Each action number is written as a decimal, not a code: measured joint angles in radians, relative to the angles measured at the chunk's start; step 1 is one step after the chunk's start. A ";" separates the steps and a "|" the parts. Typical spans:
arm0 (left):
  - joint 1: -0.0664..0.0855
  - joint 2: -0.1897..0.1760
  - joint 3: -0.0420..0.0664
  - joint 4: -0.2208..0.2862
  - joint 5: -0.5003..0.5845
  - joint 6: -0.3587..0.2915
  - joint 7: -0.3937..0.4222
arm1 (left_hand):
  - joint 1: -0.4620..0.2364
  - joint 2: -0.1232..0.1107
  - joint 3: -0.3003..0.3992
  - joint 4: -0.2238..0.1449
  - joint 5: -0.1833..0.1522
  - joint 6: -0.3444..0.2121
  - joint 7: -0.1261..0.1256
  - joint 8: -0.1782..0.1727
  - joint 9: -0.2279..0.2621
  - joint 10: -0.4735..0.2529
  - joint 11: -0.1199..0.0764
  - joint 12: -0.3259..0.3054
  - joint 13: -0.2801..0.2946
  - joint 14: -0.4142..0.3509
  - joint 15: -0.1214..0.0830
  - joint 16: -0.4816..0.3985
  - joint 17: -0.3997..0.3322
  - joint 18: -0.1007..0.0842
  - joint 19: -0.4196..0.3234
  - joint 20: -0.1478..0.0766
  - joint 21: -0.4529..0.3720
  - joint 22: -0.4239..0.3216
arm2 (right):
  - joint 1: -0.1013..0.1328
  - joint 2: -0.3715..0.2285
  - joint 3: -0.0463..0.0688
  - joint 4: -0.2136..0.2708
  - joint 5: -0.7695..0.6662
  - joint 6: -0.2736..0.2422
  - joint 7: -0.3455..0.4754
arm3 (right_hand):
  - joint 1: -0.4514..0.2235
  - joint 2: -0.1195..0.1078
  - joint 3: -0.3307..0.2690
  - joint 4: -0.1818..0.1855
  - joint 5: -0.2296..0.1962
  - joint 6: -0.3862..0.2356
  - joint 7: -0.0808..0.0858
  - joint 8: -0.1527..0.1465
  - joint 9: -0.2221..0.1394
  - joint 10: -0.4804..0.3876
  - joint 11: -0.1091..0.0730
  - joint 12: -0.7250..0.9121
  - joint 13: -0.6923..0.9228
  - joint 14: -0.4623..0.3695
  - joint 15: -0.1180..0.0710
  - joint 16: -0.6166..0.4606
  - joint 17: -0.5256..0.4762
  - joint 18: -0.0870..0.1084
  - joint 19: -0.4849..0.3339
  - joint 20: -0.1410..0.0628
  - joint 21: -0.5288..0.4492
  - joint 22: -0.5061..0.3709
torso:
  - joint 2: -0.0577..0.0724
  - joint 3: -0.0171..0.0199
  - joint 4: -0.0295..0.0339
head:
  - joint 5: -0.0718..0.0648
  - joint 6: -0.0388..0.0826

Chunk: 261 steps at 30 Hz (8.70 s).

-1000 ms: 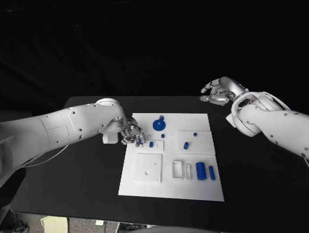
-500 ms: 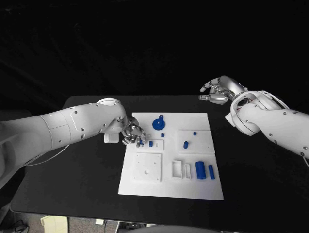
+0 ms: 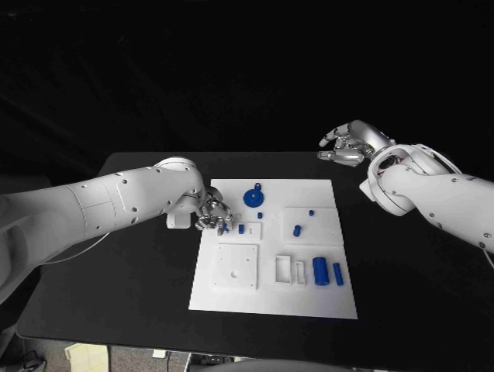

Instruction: Assemble the parts on the task board

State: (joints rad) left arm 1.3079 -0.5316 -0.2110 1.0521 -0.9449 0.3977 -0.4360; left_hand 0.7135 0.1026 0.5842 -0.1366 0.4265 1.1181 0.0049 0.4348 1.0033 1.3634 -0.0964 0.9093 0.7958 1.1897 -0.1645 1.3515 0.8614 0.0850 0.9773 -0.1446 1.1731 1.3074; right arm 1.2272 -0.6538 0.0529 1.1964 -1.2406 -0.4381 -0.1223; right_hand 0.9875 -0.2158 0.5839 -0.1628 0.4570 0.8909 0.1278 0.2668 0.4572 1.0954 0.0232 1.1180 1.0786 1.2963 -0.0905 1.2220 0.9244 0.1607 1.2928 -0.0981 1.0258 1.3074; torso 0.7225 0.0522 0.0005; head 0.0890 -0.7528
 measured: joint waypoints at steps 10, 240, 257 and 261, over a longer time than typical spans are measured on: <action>-0.002 0.001 -0.008 -0.004 -0.008 -0.009 0.001 | 0.001 -0.001 0.000 0.000 -0.004 0.000 0.000 0.000 0.002 0.000 0.000 0.000 0.000 0.000 0.000 0.000 -0.001 0.000 0.000 0.000 0.000 0.000 | 0.000 0.001 0.000 -0.001 0.000 0.001 0.000 | 0.000 0.000 0.000 0.000 0.004 0.000 0.000 0.000 0.000 0.000 0.000 0.000 0.000 0.000 0.000 0.000 0.000 0.000 0.001 0.000 0.000 0.000 | 0.000 0.0000 0.0003 | 0.000 -0.001; 0.001 -0.209 0.036 0.134 0.577 0.332 0.515 | 0.029 -0.029 0.031 -0.043 -0.076 0.023 0.006 -0.133 0.088 -0.029 0.007 0.024 0.019 -0.001 -0.001 0.024 -0.012 0.000 -0.025 0.007 -0.012 0.000 | -0.067 -0.069 -0.090 0.398 0.023 0.014 0.305 | 0.075 0.049 -0.109 -0.128 -0.086 -0.010 0.003 0.000 -0.002 -0.018 0.004 0.008 -0.012 0.000 0.000 -0.008 0.011 0.000 -0.023 0.009 0.000 0.000 | -0.006 0.0001 0.0067 | -0.023 0.115; 0.000 -0.204 0.036 0.162 0.572 0.321 0.521 | 0.032 -0.026 0.036 -0.038 -0.122 0.019 0.006 -0.153 0.091 -0.038 0.005 0.024 0.019 -0.003 0.000 0.024 -0.012 0.000 -0.025 0.007 -0.012 0.001 | -0.069 -0.031 -0.095 0.394 0.042 0.032 0.308 | 0.054 0.069 -0.151 -0.128 -0.090 -0.015 0.004 0.000 -0.005 -0.022 0.007 0.008 -0.014 -0.003 0.003 -0.008 0.014 0.000 -0.030 0.009 0.000 0.000 | -0.004 -0.0021 0.0081 | -0.018 0.114; 0.000 -0.204 0.036 0.161 0.569 0.319 0.521 | 0.032 -0.026 0.036 -0.038 -0.122 0.019 0.006 -0.153 0.091 -0.038 0.005 0.024 0.019 -0.004 0.000 0.024 -0.012 0.000 -0.025 0.007 -0.012 0.001 | -0.069 -0.029 -0.096 0.396 0.045 0.038 0.308 | 0.049 0.075 -0.152 -0.127 -0.090 -0.018 0.004 0.000 -0.005 -0.024 0.005 0.010 -0.015 -0.003 0.003 -0.008 0.014 0.000 -0.030 0.009 0.000 0.001 | -0.004 -0.0019 0.0076 | -0.016 0.111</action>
State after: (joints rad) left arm 1.3081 -0.7355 -0.1751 1.2136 -0.3761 0.7166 0.0849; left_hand 0.7451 0.0766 0.6201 -0.1750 0.3047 1.1373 0.0105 0.2818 1.0938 1.3254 -0.0911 0.9331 0.8149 1.1859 -0.1642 1.3753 0.8499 0.0851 0.9523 -0.1376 1.1615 1.3080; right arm 1.1578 -0.6832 -0.0432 1.5919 -1.1954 -0.4000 0.1854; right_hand 1.0367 -0.1411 0.4320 -0.2897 0.3671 0.8732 0.1319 0.2668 0.4519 1.0717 0.0281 1.1278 1.0641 1.2928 -0.0870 1.2140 0.9386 0.1609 1.2627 -0.0892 1.0259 1.3080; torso 0.7184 0.0502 0.0081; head 0.0732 -0.6423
